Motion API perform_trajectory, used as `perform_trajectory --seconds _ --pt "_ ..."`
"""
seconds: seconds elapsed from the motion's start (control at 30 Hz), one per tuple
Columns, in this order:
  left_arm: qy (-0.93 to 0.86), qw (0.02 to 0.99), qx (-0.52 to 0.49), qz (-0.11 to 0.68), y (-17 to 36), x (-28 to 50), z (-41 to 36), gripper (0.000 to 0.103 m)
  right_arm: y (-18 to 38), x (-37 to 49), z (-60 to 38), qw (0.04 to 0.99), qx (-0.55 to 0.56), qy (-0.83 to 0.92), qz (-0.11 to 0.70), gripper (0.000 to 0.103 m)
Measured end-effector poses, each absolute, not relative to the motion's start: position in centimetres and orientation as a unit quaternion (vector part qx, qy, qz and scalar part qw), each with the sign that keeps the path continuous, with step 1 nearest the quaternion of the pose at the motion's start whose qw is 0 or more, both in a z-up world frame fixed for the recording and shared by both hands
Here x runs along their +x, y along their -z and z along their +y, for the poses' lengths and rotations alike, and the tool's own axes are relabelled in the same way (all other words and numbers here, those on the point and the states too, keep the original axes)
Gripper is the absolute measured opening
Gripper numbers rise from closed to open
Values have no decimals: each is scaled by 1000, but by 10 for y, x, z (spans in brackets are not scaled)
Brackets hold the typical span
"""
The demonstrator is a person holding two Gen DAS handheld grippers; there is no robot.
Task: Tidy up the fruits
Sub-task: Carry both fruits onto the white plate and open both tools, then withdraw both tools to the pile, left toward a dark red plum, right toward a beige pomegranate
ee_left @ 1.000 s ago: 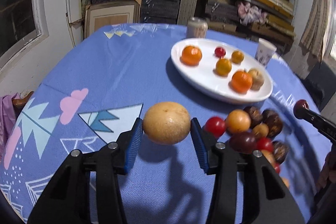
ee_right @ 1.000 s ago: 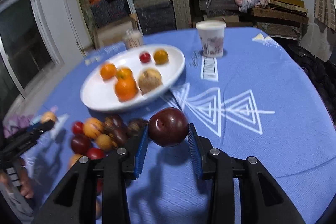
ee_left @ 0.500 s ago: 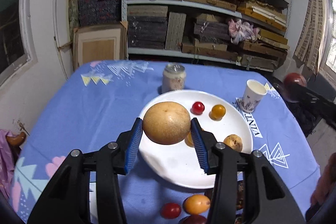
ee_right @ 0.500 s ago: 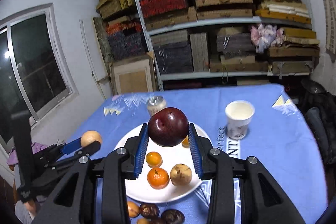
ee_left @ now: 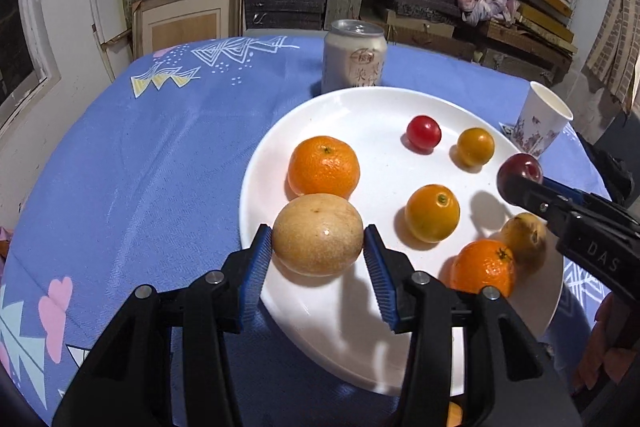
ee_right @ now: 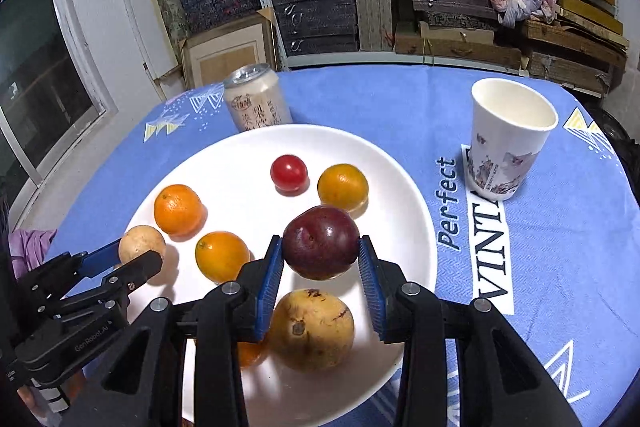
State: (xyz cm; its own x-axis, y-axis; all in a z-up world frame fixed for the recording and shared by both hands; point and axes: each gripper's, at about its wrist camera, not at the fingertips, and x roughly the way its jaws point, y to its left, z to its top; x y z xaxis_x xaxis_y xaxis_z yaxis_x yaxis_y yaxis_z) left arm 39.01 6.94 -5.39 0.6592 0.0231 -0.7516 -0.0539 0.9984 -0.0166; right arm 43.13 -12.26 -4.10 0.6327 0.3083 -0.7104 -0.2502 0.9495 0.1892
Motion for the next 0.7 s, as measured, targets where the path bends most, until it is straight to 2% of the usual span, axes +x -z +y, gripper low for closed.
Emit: perform_trajectory --seconds 0.13,0.2,0.27,0.3,0.4,0.5,0.53,0.57,0.6,0.63,0.7 --pt "-24 912 -5 409 56 389 65 47 50 433 -118 902 25 -150 405 40" --pt "-27 915 -2 403 53 387 63 55 50 433 -118 903 23 -151 402 44" --pt "-32 920 2 392 48 383 63 65 45 431 -120 908 26 -148 391 56" --pt "-33 922 2 387 45 382 63 68 39 428 -122 912 29 -148 382 57" --pt "-31 926 0 376 34 375 63 69 18 419 -130 920 42 -154 359 57" --pt "-39 935 -12 353 9 359 73 69 -33 390 -144 938 74 -167 295 60" --pt "-43 939 -19 342 -2 348 79 69 -52 376 -147 944 79 -174 269 71" --pt "-48 942 -24 331 -10 337 85 77 -70 360 -149 950 81 -178 245 86" --pt "-54 946 -29 318 -16 324 90 91 -87 340 -151 955 78 -180 223 92" --pt "-63 949 -33 306 -21 310 96 95 -97 324 -152 958 73 -182 210 99" --pt "-76 952 -37 293 -22 280 105 96 -105 289 -156 960 64 -189 193 100"
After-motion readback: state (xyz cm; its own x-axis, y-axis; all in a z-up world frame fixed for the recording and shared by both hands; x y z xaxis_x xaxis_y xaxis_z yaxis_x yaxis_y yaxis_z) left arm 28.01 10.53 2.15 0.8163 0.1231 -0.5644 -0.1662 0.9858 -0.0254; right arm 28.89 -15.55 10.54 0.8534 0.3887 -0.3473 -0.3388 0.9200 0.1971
